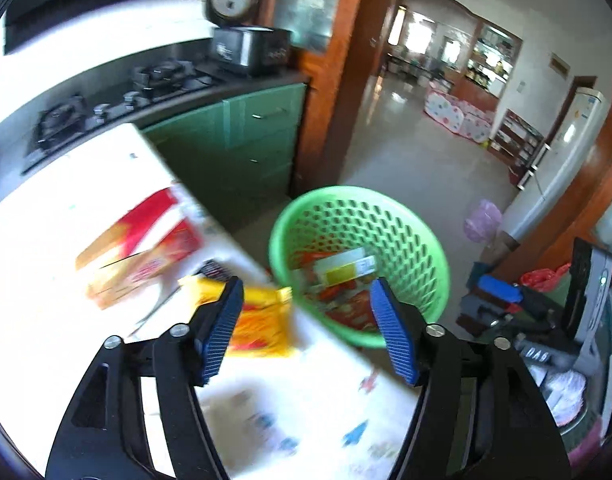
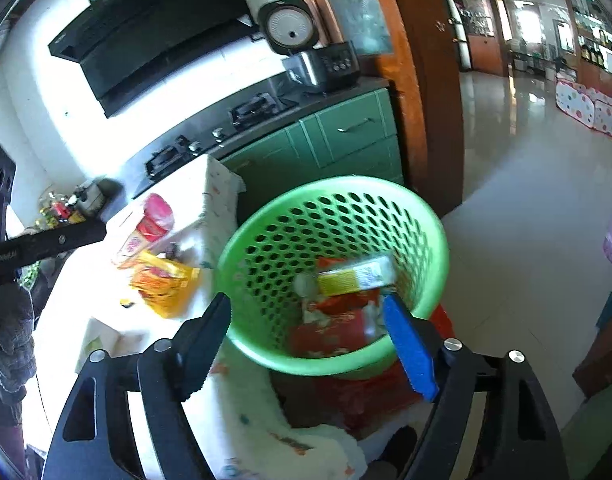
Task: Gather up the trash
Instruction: 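Grasp the white paper cup with the left tool and lift it, then grasp the yellow durian pastry bag with the right tool while the left holds the white cup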
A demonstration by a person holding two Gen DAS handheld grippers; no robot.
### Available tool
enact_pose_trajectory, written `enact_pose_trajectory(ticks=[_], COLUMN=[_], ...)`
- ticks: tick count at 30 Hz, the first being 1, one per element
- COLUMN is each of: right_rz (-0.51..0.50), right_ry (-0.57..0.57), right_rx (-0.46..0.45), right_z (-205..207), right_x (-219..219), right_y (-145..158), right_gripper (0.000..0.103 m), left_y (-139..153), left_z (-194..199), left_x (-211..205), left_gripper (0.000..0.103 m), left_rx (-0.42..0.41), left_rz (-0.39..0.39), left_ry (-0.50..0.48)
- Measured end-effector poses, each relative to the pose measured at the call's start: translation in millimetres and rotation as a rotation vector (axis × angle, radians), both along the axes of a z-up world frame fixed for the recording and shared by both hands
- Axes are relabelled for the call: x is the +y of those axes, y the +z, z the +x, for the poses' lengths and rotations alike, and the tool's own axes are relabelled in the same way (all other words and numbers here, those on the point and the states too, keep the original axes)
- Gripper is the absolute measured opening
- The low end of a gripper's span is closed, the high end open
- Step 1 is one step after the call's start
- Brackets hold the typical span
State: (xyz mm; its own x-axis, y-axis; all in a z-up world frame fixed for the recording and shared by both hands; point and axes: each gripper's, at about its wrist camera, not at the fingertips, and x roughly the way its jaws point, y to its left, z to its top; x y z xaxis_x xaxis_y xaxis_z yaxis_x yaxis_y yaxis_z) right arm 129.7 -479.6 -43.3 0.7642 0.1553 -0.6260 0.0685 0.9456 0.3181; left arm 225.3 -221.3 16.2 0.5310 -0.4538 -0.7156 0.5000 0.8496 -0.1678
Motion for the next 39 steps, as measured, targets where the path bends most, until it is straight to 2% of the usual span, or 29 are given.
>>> enact_pose_trajectory(ticks=[5, 12, 20, 33, 37, 39], right_rz=[0.005, 0.007, 0.002, -0.002, -0.016, -0.02], right_ry=[0.039, 0.101, 0.143, 0.164, 0.18, 0.188], right_rx=[-0.026, -0.039, -0.037, 0.003, 0.011, 0.014], right_z=[-6.6, -7.5, -5.2, 0.6, 3.7, 5.5], right_x=[28.7, 68.1, 93.6, 101.6, 106.0, 108.1], right_y=[10.8, 19.1, 23.2, 10.3, 8.0, 7.4], right_gripper=[0.081, 0.084, 0.084, 0.085, 0.085, 0.085], left_y=[2.5, -25.8, -74.6, -109.0, -110.6, -108.6], left_z=[-14.4, -28.1, -22.8, -9.9, -12.2, -13.3], left_x=[60.4, 107.1, 109.2, 101.2, 101.5, 104.5], left_gripper=[0.076, 0.083, 0.086, 0.086, 0.07, 0.068], left_rx=[-0.007, 0.036, 0.141, 0.227, 0.235, 0.228], left_rz=[-0.02, 0.02, 0.059, 0.071, 0.046, 0.033], left_ry=[0.081, 0.159, 0.195, 0.233, 0.211, 0.217])
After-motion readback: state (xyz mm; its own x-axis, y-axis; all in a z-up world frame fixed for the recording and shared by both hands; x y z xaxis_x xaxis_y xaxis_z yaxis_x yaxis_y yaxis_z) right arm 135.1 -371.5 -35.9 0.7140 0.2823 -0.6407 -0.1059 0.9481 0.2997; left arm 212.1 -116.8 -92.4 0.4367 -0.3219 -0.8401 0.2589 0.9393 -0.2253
